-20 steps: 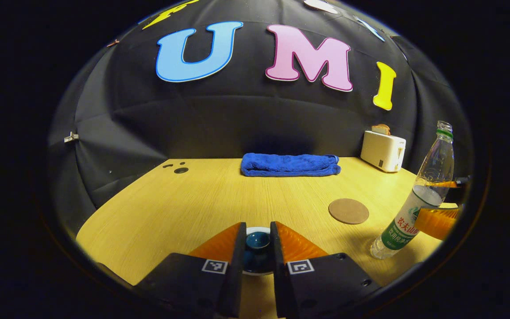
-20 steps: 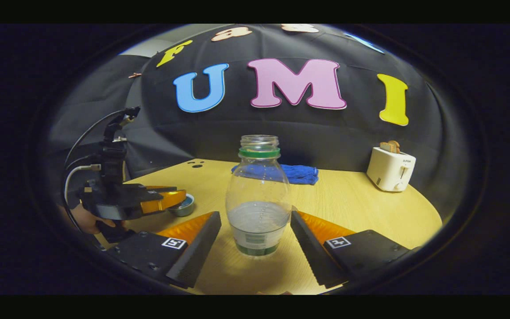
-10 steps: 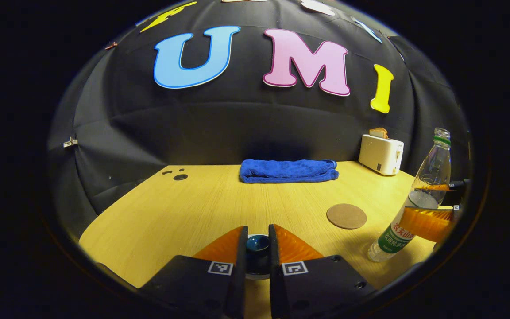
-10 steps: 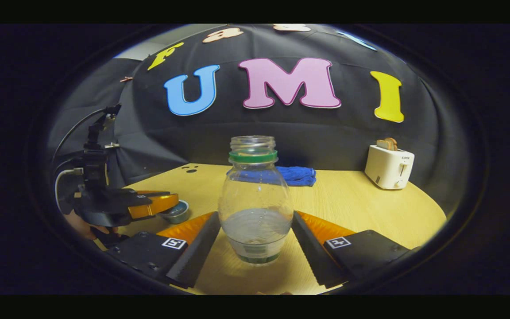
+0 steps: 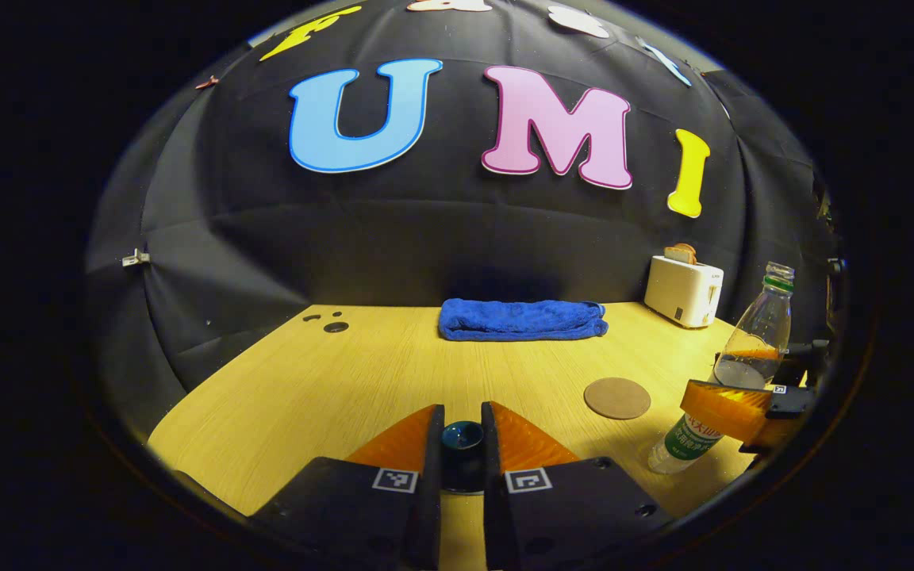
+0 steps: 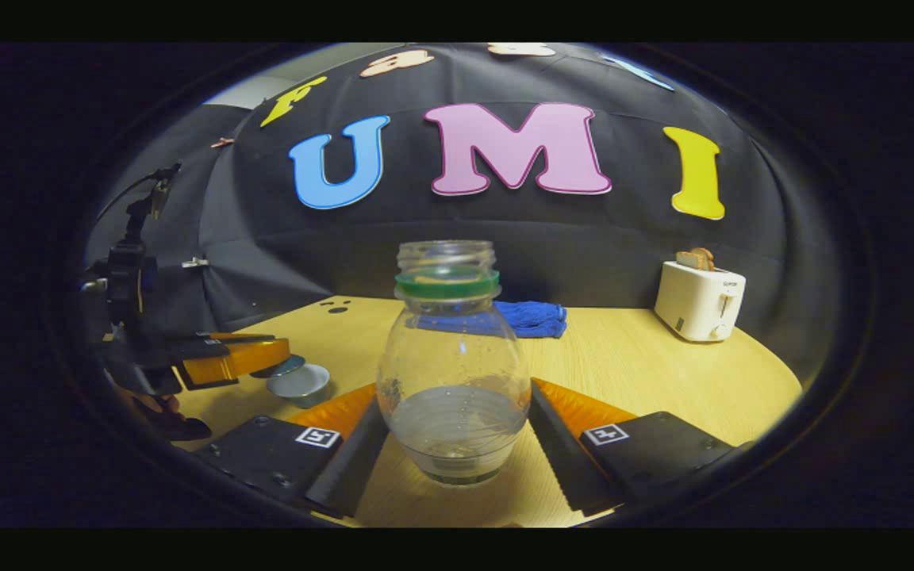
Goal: Open the teacup lid with one hand, grasp the water bottle and pour water into the teacup with the other hand; after pouring, place the water bottle on the coaster and then close the teacup lid.
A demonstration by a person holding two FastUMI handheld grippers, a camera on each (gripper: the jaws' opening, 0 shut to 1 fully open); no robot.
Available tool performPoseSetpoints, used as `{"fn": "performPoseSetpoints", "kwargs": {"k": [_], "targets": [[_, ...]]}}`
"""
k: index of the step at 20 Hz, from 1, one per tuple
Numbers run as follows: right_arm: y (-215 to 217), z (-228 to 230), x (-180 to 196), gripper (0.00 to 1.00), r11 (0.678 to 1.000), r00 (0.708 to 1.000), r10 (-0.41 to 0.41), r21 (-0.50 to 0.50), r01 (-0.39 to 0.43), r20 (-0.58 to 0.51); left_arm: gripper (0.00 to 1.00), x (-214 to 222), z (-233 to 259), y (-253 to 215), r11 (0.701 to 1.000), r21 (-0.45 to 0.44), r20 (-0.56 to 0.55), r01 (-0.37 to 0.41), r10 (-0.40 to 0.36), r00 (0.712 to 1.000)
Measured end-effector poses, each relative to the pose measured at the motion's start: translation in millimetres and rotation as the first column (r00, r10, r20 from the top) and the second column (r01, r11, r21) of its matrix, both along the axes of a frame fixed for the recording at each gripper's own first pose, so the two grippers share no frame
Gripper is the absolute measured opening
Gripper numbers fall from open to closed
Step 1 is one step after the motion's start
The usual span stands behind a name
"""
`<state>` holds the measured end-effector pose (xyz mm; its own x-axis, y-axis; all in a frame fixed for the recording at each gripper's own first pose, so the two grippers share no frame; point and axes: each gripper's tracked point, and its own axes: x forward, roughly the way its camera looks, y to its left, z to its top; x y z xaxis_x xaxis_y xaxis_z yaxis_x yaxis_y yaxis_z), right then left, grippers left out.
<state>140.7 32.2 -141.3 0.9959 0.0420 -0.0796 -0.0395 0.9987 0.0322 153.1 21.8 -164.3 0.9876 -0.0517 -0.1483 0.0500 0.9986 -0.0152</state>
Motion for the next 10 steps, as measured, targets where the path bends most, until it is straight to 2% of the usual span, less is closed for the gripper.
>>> {"fn": "performPoseSetpoints", "kwargs": {"k": [1,2,3,5,6,10], "targets": [[0.5,0.2,0.8,0.85,1.0,1.0,0.0,0.0,0.0,0.002,0.26,-1.0,-3.2,3.8,1.0,-0.006,-0.005,-0.009,0.009,1.0],[0.2,0.9,1.8,0.82,1.0,1.0,0.0,-0.002,0.0,0.003,0.25,-2.1,-3.9,8.6,1.0,-0.011,-0.007,-0.019,0.019,1.0],[0.7,-0.1,3.2,0.8,1.0,1.0,0.002,-0.01,-0.002,-0.001,0.22,-3.5,-5.0,13.7,0.999,-0.015,-0.008,-0.031,0.031,0.999],[2.1,0.4,2.4,0.78,0.999,1.0,0.013,-0.039,-0.014,-0.016,0.26,-7.5,-4.6,24.7,0.998,-0.027,-0.008,-0.056,0.056,0.998],[5.4,1.1,6.5,0.77,0.997,0.999,0.029,-0.067,-0.031,-0.029,0.22,-10.4,-3.3,29.9,0.997,-0.034,-0.01,-0.07,0.07,0.998],[1.3,22.4,17.6,0.75,0.966,0.999,0.046,-0.255,-0.044,0.003,0.23,-23.9,5.8,52.4,0.991,-0.049,0.006,-0.12,0.121,0.993]]}}
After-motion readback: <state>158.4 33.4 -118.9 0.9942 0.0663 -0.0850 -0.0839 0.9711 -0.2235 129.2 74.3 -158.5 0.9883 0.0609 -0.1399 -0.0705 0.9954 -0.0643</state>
